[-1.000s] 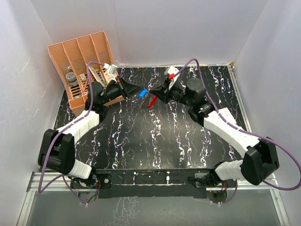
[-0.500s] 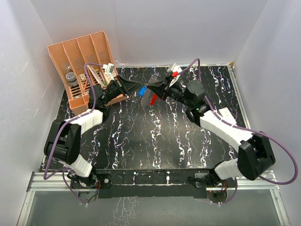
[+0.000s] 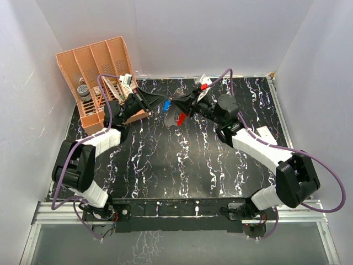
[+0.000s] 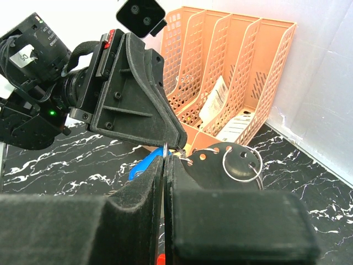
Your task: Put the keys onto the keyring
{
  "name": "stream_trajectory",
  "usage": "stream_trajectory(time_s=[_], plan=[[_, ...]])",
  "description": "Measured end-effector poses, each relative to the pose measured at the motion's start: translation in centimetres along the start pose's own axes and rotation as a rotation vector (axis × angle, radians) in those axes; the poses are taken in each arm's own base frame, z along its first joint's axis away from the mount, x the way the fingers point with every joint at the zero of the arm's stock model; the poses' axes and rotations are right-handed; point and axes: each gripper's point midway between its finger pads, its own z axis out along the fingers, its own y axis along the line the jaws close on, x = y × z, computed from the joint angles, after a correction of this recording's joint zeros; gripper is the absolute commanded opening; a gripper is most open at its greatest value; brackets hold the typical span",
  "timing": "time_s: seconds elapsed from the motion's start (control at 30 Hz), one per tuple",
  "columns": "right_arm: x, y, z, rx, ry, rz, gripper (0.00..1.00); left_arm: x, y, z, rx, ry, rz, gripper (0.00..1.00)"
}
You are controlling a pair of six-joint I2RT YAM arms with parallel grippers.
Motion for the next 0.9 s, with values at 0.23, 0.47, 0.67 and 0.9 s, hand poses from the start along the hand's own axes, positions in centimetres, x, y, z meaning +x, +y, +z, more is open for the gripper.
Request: stream_trajectory(time_s=[0.23, 0.47, 0.67, 0.9], plan=[[-0.5, 0.0, 0.3, -0.006, -0.033, 0.003, 0.00, 0.0, -0.1, 0.3, -0.002, -0.017, -0.002, 0.00], [-1.4, 0.3, 1.1, -0.017, -0.096, -0.010, 0.00, 0.8, -0.3, 0.9, 0.016, -0.011, -0.040, 0.00], [-1.4, 0.0, 1.3, -0.004, -0.108, -0.017, 0.00, 0.6, -0.2, 1.0, 0.012, -0.027, -0.059, 0.00], [-1.0, -0.2, 1.3, 0.011, -0.089, -0.034, 0.00, 0.7, 0.1, 0.9, 0.000, -0.025, -0.065, 0.00]])
